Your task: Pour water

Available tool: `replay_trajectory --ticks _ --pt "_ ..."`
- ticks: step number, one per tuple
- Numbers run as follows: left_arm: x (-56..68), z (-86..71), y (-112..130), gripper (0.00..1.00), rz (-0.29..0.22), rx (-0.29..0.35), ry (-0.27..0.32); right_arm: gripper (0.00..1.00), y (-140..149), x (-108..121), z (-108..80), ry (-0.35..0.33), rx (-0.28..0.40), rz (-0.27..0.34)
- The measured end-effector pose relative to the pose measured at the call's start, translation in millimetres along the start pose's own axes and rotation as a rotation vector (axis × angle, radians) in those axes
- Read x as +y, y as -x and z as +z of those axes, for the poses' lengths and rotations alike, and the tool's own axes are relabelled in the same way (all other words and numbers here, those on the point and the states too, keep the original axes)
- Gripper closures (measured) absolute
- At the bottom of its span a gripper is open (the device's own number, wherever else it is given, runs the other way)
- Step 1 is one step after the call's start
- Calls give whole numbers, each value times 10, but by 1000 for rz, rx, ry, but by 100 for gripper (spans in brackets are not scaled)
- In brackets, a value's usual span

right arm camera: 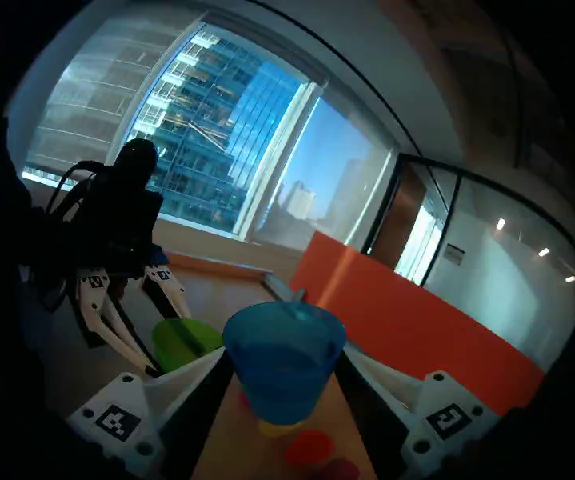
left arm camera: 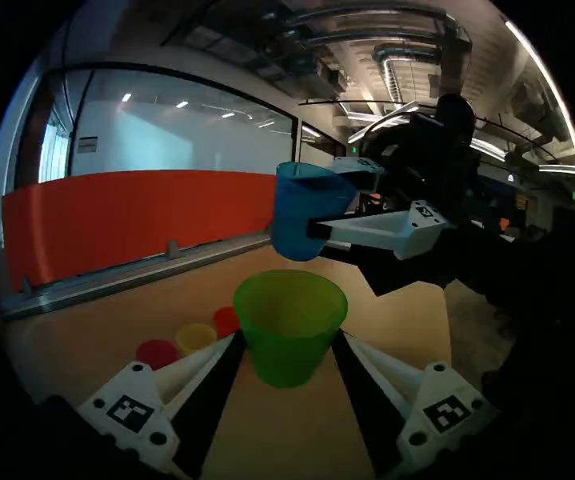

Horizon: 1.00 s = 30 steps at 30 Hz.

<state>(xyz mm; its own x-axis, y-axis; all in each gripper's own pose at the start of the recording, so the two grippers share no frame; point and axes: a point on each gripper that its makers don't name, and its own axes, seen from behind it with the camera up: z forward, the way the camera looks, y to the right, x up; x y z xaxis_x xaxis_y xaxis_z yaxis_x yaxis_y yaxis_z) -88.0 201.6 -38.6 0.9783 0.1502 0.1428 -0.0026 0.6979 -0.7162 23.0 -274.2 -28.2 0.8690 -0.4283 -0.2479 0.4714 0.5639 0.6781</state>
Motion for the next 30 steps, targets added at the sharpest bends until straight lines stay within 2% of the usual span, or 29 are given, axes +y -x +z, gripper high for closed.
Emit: replay_trajectory --ticks 30 --pt "65 127 68 21 9 -21 18 13 -88 177 217 17 -25 -307"
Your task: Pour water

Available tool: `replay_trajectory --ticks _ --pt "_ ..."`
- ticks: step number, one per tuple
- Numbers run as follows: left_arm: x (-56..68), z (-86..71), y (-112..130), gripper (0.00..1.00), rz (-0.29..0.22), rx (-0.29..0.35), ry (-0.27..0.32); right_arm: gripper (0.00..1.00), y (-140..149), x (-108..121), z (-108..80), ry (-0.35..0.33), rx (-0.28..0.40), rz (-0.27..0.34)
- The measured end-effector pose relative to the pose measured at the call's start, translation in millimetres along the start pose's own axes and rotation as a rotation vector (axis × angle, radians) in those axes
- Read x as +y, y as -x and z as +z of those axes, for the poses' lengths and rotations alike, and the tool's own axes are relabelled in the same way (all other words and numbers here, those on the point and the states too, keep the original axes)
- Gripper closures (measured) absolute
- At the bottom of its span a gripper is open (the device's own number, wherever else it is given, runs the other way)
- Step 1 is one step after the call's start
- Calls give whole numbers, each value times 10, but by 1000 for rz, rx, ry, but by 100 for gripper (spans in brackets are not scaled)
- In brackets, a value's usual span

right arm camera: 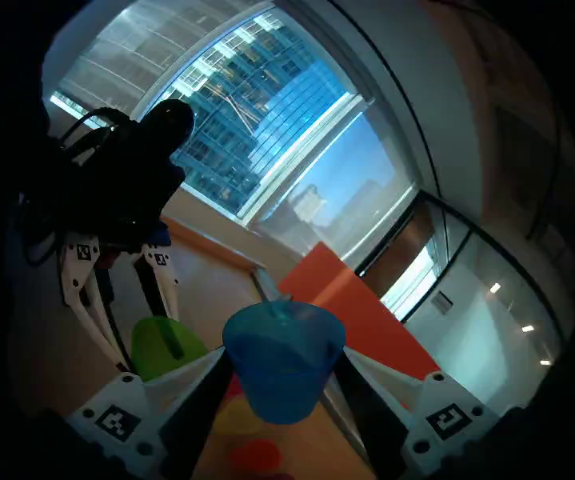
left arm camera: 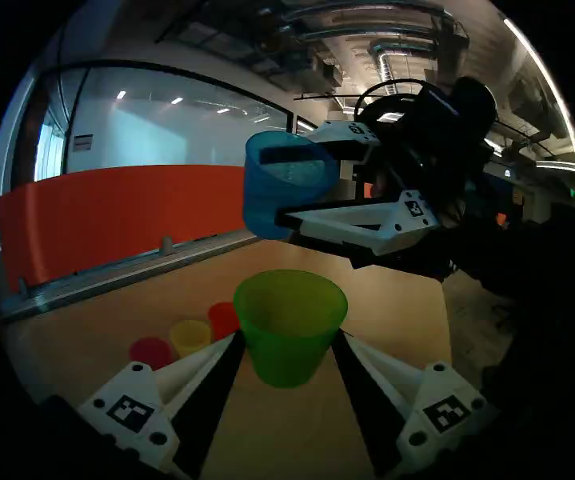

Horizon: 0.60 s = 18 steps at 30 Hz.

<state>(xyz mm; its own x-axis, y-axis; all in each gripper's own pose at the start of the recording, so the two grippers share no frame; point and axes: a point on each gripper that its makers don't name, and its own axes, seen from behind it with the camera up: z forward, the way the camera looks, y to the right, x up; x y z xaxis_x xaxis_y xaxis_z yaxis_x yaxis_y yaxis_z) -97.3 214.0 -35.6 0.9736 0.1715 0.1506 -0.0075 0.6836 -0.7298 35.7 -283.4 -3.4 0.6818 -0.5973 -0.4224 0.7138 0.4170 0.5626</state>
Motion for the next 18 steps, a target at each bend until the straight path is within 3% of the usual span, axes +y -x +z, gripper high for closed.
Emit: replay_trajectory --ticks 18 --pt "31 5 -51 21 7 16 1 13 -56 85 76 15 -24 -187"
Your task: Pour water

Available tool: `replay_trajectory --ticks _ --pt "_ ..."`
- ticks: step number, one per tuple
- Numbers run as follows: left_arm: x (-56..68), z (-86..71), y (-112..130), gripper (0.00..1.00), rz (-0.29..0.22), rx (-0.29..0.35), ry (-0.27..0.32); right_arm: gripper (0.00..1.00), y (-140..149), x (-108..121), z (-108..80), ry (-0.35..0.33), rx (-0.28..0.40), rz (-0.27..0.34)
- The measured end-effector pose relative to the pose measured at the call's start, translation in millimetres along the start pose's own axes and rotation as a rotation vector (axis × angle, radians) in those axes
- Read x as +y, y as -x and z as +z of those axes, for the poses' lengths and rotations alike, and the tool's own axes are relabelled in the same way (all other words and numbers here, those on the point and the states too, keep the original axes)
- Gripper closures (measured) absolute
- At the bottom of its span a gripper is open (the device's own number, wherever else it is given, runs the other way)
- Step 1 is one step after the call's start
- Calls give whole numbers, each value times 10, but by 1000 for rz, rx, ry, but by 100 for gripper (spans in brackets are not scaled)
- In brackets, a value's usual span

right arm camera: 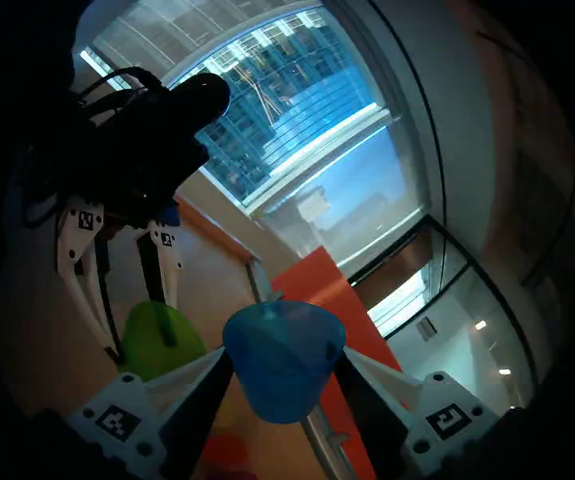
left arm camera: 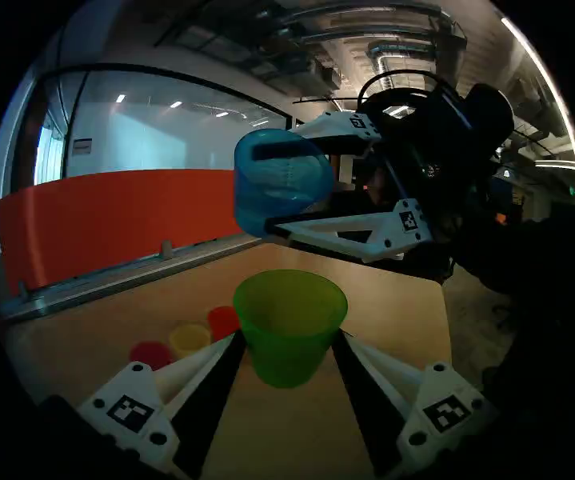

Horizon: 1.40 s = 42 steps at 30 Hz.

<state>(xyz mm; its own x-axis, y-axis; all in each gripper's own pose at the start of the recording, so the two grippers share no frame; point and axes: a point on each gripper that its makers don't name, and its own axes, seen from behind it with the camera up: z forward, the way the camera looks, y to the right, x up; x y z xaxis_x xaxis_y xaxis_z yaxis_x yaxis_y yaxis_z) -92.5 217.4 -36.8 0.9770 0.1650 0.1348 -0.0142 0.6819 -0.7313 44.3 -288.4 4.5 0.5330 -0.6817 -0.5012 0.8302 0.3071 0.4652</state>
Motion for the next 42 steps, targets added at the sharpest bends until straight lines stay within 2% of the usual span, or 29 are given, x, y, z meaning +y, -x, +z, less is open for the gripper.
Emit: replay_trajectory --ticks 12,42 --pt "-24 -3 -5 21 1 4 -2 13 -5 31 27 6 -16 -98" --pt "37 5 -41 21 12 6 3 13 -36 94 32 22 -12 -143"
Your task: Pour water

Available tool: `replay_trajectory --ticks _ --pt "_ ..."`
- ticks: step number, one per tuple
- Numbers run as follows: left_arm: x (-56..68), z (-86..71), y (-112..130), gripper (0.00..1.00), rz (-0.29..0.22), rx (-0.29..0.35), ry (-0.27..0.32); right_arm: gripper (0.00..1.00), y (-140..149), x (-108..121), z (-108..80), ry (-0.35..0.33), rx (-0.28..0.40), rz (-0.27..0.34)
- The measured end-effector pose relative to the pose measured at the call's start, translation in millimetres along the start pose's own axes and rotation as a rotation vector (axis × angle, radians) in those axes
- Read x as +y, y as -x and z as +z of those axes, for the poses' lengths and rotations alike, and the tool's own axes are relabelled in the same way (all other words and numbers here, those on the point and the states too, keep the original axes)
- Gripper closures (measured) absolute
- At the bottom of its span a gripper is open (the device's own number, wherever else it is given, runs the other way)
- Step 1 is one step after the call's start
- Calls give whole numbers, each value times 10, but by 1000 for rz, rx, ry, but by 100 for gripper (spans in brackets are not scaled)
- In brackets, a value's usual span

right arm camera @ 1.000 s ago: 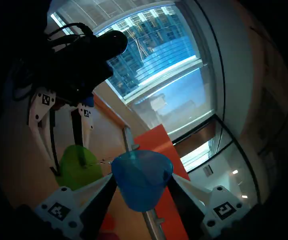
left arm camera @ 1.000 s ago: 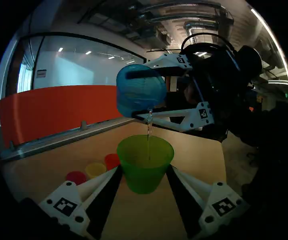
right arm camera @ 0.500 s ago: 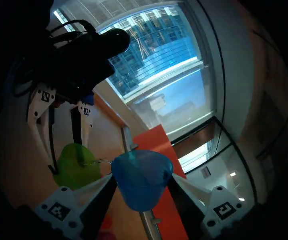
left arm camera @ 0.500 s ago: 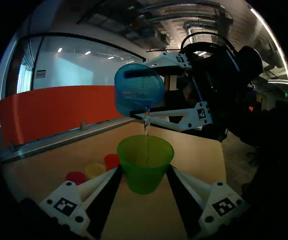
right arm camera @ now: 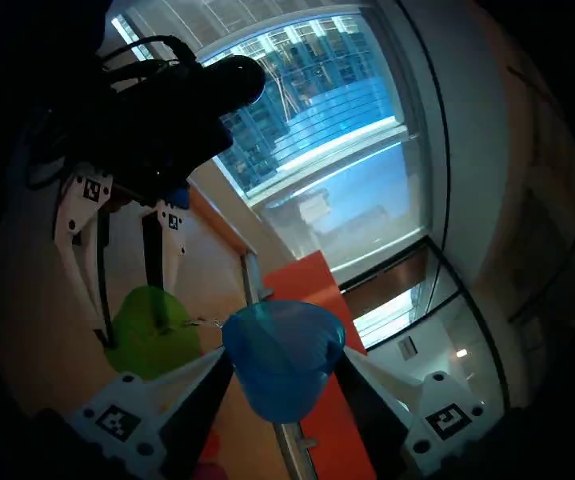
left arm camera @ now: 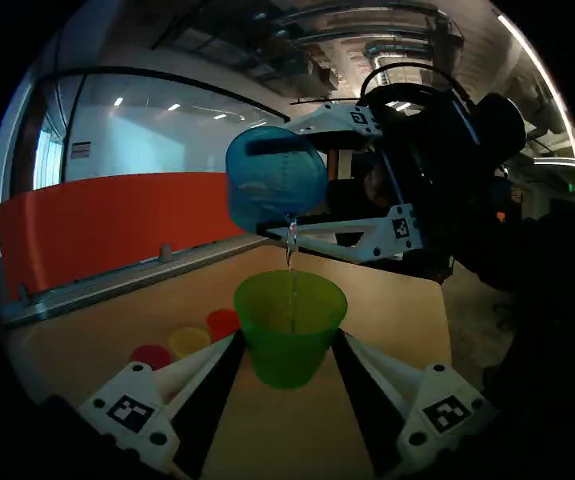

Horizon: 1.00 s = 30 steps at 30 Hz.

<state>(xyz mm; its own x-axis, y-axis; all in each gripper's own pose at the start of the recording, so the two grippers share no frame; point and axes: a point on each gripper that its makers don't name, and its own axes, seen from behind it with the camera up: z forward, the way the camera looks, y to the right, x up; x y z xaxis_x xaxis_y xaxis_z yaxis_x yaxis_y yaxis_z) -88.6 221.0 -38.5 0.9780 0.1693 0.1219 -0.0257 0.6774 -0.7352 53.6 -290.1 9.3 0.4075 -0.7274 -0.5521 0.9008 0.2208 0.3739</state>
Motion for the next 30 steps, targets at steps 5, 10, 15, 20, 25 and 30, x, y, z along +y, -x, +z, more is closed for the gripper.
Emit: replay_trajectory --ticks 5,10,15,20,25,30 --pt "7 -9 -10 21 2 1 1 13 -4 8 -2 2 1 -8" --pt "12 -17 -27 21 1 4 3 13 -14 7 -5 1 2 -24" --pt "6 -17 -29 21 1 4 2 13 -20 6 -5 2 2 -40" --pt "3 -21 -38 21 0 9 0 13 -32 5 -6 4 4 -54" --pt "-4 -21 -39 21 -1 8 -3 13 -38 27 -5 8 6 -65" --pt "-4 -20 -46 21 0 9 -4 13 -30 49 0 12 5 -85"
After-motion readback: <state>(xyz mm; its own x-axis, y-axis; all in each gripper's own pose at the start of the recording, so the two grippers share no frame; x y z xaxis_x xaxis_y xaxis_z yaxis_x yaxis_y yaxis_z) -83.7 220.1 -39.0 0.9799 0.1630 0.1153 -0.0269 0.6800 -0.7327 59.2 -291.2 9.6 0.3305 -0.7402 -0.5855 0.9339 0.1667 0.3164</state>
